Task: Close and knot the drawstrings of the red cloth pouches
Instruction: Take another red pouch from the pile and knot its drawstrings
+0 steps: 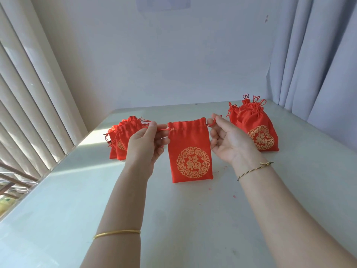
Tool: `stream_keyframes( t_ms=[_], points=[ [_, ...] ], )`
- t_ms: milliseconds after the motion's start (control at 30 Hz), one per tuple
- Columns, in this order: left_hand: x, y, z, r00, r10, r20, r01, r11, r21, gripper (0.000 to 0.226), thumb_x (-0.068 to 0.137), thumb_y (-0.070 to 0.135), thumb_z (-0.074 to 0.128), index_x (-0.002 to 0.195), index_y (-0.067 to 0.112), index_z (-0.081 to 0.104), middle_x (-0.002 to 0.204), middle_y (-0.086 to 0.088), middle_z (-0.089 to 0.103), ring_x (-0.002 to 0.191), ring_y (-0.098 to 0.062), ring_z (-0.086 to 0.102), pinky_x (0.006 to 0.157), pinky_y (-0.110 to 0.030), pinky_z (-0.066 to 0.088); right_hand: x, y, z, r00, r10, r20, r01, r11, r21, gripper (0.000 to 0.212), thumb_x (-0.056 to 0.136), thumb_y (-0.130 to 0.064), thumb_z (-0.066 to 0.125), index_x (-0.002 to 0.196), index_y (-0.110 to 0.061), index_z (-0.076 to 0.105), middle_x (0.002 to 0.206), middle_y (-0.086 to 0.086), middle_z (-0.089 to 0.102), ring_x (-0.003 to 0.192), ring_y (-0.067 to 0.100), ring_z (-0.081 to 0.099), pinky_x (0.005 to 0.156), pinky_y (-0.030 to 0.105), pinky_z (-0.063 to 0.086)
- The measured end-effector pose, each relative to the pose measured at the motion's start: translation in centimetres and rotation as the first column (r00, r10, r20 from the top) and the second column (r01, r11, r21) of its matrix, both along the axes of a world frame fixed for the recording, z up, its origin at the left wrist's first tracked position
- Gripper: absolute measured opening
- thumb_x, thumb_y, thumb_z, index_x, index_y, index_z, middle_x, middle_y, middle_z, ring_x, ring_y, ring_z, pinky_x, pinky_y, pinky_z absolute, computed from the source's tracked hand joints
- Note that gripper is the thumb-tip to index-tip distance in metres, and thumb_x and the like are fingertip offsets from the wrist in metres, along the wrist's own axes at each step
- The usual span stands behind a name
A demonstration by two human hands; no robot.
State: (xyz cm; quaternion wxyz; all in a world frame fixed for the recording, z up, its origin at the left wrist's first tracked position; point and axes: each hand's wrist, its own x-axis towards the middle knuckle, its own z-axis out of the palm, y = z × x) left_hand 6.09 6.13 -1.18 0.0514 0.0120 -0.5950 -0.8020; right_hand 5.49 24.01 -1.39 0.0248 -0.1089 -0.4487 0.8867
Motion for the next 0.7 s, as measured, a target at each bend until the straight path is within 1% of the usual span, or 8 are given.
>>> stream_keyframes(
  t_ms=[133,267,333,400,467,533,600,700],
  points=[
    [0.0,-0.1,0.0,1.000,0.000,0.018,-0.001,1.000,0.011,0.035,0.098,0.031,0.043,0.084,0.010,0.068,0.067,0.000,0.066,0.052,-0.008,0.059,0.046,-0.016,0.040,0.0,0.3,0.1,0.999,-0.021,-0.027,0.021,1.000,-0.010,0.011,0.090,-0.023,0.058,0.082,-0.021,0.065,0.057,-0.011,0.065,0.046,0.001,0.048,0.043,0.013,0.032],
    [0.0,-0.3,0.1,0.998,0.046,0.039,-0.044,0.998,-0.053,0.039,0.099,0.033,0.042,0.082,0.011,0.069,0.069,-0.002,0.066,0.053,-0.009,0.058,0.048,-0.018,0.043,0.1,0.8,-0.1,0.991,-0.114,-0.077,0.120,0.989,0.083,0.010,0.088,-0.020,0.062,0.079,-0.018,0.065,0.068,-0.005,0.067,0.053,0.001,0.054,0.044,0.012,0.037],
    [0.1,-0.3,0.0,0.988,0.151,0.041,-0.140,0.970,-0.201,0.040,0.099,0.034,0.041,0.079,0.013,0.068,0.069,0.001,0.066,0.053,-0.009,0.056,0.054,-0.020,0.042,0.1,1.1,-0.6,0.953,-0.261,-0.154,0.298,0.899,0.322,0.012,0.087,-0.019,0.063,0.076,-0.016,0.065,0.070,-0.003,0.065,0.052,-0.002,0.056,0.047,0.012,0.040],
    [0.0,-0.5,-0.2,0.958,0.288,-0.006,-0.275,0.907,-0.320,0.041,0.098,0.031,0.040,0.071,0.011,0.065,0.065,0.001,0.062,0.052,-0.009,0.051,0.053,-0.019,0.039,-0.2,1.6,-1.1,0.885,-0.360,-0.294,0.464,0.720,0.515,0.019,0.087,-0.018,0.062,0.067,-0.016,0.062,0.065,-0.003,0.063,0.045,-0.005,0.054,0.050,0.014,0.042],
    [-0.2,-1.2,-0.5,0.911,0.408,-0.055,-0.402,0.853,-0.332,0.043,0.096,0.025,0.041,0.061,0.009,0.060,0.059,-0.001,0.058,0.051,-0.012,0.047,0.052,-0.022,0.039,-0.5,2.4,-1.5,0.838,-0.399,-0.372,0.546,0.619,0.565,0.028,0.086,-0.018,0.062,0.058,-0.019,0.058,0.060,-0.003,0.061,0.041,-0.005,0.051,0.054,0.022,0.043],
    [-0.5,-1.9,-0.6,0.873,0.486,-0.035,-0.475,0.834,-0.281,0.043,0.093,0.023,0.041,0.055,0.009,0.055,0.055,-0.003,0.053,0.049,-0.015,0.043,0.053,-0.026,0.035,-0.8,3.1,-1.9,0.820,-0.421,-0.389,0.572,0.565,0.594,0.034,0.086,-0.018,0.062,0.052,-0.021,0.055,0.056,-0.004,0.059,0.041,-0.002,0.051,0.059,0.029,0.045],
    [-0.6,-2.0,-0.5,0.867,0.499,0.000,-0.490,0.850,-0.191,0.043,0.093,0.022,0.040,0.054,0.011,0.053,0.053,-0.002,0.052,0.048,-0.016,0.042,0.050,-0.025,0.032,-0.9,3.3,-2.3,0.830,-0.416,-0.371,0.556,0.562,0.612,0.037,0.086,-0.018,0.061,0.050,-0.021,0.053,0.054,-0.002,0.058,0.045,0.006,0.051,0.060,0.035,0.044],
    [-0.3,-1.5,0.8,0.911,0.410,-0.048,-0.411,0.912,-0.003,0.042,0.097,0.026,0.039,0.060,0.014,0.055,0.073,-0.003,0.067,0.066,-0.015,0.061,0.063,-0.025,0.045,-0.7,2.9,-1.6,0.888,-0.360,-0.287,0.461,0.704,0.541,0.032,0.087,-0.017,0.061,0.056,-0.016,0.056,0.057,0.000,0.057,0.044,0.006,0.048,0.048,0.025,0.041]
  ],
)
